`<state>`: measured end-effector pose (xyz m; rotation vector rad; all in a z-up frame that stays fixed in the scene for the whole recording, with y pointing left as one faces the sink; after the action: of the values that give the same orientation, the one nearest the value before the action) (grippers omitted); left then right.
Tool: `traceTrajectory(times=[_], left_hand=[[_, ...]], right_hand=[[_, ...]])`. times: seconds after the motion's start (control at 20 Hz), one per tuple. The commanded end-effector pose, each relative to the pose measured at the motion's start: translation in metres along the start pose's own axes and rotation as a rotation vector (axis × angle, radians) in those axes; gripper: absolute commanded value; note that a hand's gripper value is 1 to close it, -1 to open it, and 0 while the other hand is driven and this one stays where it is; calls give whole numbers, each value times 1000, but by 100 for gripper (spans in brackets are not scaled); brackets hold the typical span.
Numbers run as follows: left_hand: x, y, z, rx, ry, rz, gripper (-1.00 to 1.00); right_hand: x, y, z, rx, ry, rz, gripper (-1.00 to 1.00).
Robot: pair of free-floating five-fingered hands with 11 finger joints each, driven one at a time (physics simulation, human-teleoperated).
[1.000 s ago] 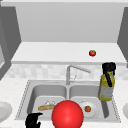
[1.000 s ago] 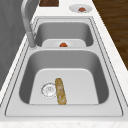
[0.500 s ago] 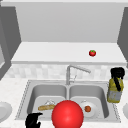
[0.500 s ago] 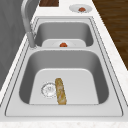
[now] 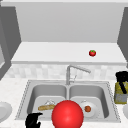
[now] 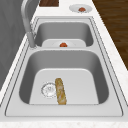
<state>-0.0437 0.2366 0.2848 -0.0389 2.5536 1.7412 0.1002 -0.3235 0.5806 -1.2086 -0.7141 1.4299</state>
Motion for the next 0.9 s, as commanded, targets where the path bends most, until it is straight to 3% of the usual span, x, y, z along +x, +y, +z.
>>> traceTrajectory(times=[0.0,0.85], left_hand=[[0,0,0,0,0,0,0],[0,0,0,0,0,0,0]], right_hand=[[1,15,-30,-51,11,53,100],[4,105,-186,-58,-4,17,100]])
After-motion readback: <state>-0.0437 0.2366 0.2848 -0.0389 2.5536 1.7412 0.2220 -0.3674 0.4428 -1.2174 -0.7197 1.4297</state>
